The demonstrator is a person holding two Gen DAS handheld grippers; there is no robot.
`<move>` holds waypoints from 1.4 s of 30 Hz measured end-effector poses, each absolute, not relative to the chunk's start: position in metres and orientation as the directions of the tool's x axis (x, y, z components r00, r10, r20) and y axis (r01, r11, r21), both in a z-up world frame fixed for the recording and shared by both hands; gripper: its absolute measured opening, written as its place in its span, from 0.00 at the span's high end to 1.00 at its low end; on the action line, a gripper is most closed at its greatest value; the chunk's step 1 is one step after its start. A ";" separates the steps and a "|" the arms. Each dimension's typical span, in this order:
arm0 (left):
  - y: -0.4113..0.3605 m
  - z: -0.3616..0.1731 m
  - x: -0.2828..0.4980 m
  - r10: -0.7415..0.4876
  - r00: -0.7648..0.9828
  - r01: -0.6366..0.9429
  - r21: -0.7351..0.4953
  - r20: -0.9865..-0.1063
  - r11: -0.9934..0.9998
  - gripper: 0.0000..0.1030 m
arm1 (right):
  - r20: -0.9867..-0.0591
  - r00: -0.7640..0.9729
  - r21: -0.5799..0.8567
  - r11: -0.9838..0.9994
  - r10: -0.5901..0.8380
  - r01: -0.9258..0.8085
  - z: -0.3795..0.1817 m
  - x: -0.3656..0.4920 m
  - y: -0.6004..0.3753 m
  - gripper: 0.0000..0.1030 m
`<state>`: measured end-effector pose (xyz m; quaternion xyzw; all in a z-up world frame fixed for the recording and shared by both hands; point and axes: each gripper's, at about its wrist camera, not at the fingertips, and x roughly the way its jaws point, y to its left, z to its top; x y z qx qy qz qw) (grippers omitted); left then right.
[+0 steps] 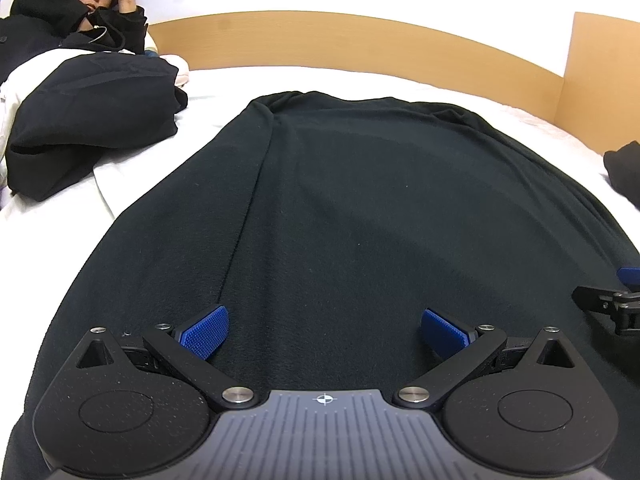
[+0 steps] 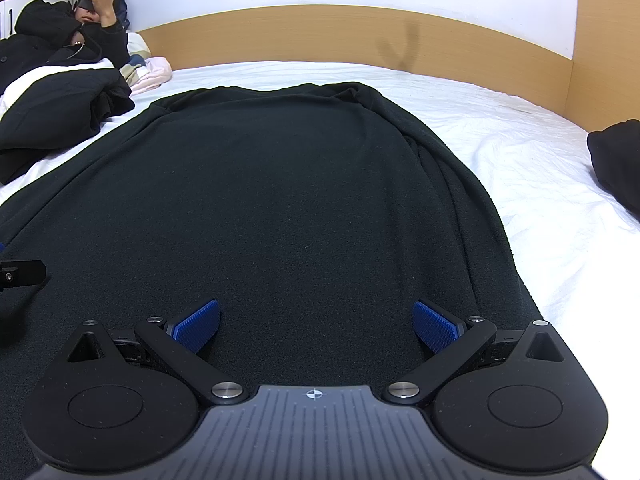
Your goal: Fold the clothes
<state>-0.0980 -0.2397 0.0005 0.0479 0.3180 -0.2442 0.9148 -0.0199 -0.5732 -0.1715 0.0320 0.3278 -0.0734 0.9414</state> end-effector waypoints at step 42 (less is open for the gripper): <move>-0.235 0.001 -0.096 -0.430 0.675 0.478 -0.089 -0.600 0.874 0.01 | -0.622 0.774 0.012 0.987 -0.119 0.161 -0.171 -0.021 -0.571 0.00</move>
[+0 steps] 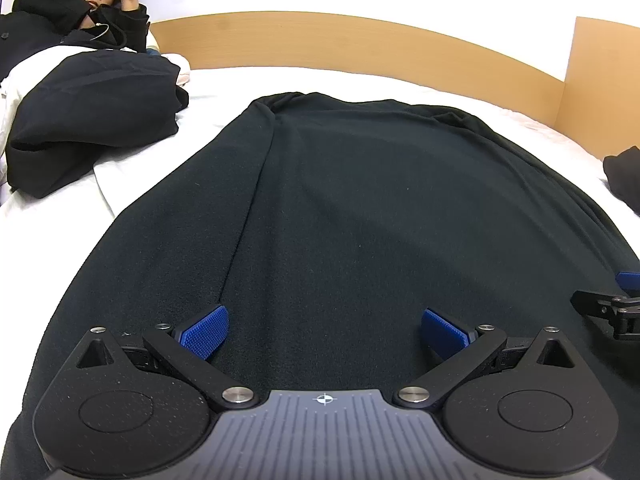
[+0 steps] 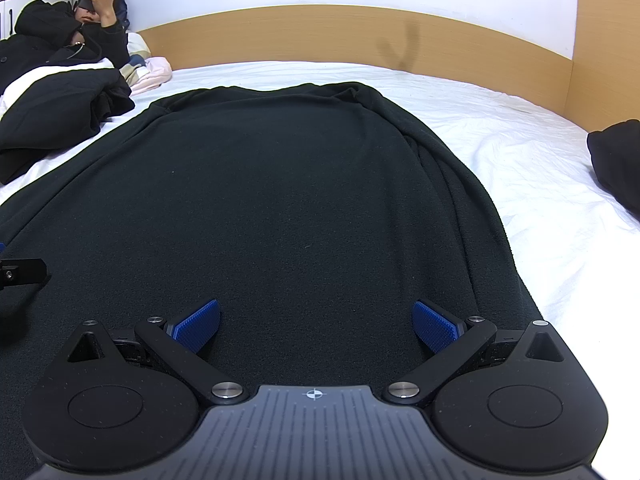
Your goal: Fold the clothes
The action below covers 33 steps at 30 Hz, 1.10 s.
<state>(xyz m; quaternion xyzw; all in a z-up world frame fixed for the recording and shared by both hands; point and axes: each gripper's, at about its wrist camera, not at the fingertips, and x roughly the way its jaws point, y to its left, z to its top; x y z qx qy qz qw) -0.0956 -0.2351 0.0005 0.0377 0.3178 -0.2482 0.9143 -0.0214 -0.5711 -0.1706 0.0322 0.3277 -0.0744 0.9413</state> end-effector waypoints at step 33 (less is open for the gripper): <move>-0.237 0.001 -0.097 -0.417 0.678 0.474 -0.073 -0.605 0.877 0.01 | -0.622 0.774 0.011 0.987 -0.119 0.161 -0.170 -0.021 -0.571 0.00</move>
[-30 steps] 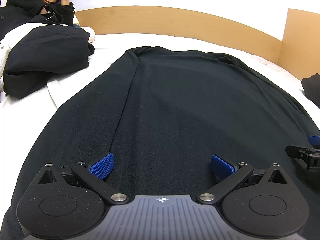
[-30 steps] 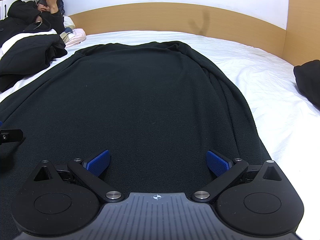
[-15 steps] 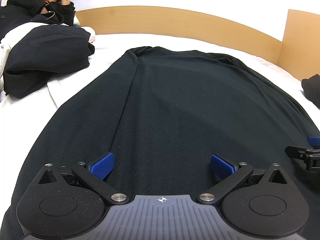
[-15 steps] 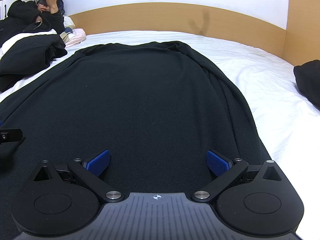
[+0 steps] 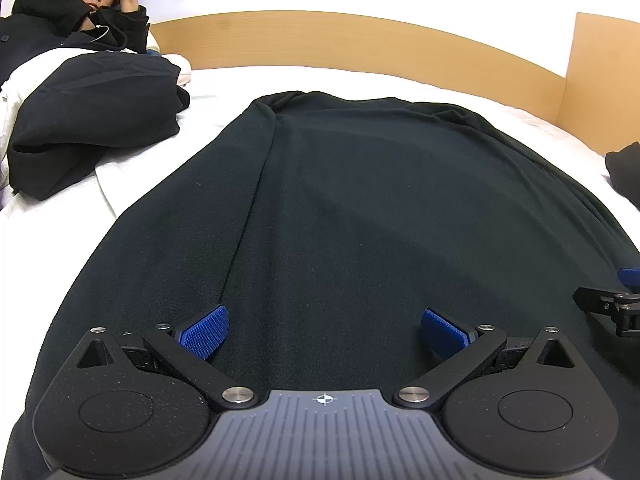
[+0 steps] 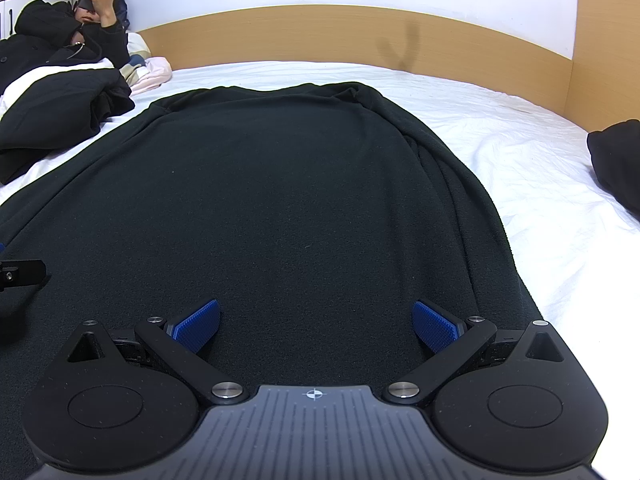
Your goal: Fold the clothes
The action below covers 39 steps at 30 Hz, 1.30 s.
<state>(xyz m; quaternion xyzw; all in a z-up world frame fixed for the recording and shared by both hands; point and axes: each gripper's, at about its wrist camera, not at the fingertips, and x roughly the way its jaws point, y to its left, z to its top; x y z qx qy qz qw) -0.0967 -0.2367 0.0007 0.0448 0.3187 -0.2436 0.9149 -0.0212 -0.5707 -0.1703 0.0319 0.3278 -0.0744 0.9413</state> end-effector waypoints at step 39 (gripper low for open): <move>-0.249 -0.001 -0.096 -0.370 0.691 0.468 -0.006 -0.621 0.884 0.00 | -0.622 0.774 0.010 0.987 -0.121 0.163 -0.170 -0.023 -0.569 0.00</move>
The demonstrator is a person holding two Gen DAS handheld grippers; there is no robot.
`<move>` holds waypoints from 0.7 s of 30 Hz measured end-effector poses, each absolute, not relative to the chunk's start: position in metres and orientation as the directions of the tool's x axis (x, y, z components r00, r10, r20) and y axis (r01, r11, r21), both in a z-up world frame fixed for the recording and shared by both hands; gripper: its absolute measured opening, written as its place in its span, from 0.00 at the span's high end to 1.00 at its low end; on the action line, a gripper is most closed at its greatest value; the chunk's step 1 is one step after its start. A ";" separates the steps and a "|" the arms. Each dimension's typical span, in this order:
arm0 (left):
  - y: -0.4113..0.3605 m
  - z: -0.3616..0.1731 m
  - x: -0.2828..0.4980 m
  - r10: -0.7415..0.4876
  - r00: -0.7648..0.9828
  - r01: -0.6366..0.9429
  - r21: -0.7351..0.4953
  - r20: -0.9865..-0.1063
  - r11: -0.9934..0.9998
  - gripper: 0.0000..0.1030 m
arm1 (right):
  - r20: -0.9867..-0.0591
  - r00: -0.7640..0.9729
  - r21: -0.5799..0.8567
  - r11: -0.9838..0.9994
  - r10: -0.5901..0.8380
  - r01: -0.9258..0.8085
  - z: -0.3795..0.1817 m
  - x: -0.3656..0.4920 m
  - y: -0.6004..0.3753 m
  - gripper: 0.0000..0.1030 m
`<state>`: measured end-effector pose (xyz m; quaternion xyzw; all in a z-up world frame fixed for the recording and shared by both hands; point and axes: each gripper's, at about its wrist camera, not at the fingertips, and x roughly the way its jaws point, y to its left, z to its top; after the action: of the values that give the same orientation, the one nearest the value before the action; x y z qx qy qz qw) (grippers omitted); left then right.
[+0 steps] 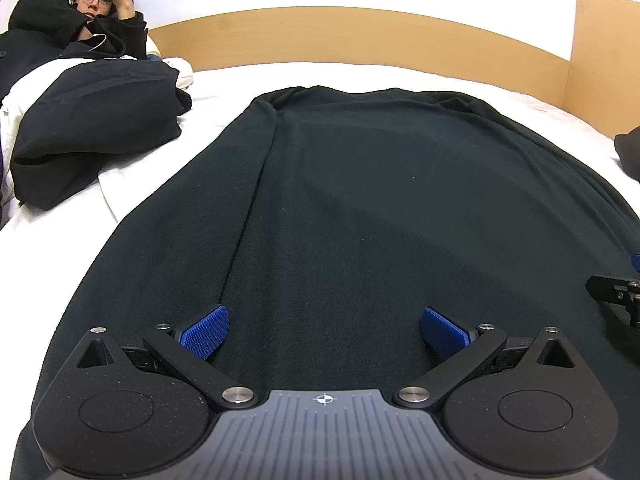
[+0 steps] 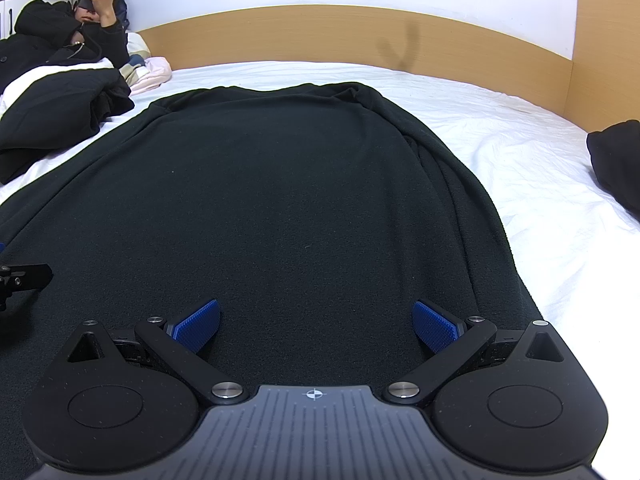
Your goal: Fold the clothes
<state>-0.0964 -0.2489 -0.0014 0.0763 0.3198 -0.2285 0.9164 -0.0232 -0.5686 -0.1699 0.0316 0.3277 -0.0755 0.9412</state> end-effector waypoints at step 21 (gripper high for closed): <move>-0.250 -0.002 -0.093 -0.364 0.691 0.466 0.000 -0.624 0.885 0.00 | -0.651 0.755 -0.031 0.996 -0.081 0.081 -0.166 -0.042 -0.566 0.00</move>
<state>-0.0931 -0.2505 -0.0019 0.0792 0.3208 -0.2266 0.9162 -0.0419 -0.5659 -0.1659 -0.0003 0.3476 -0.0432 0.9367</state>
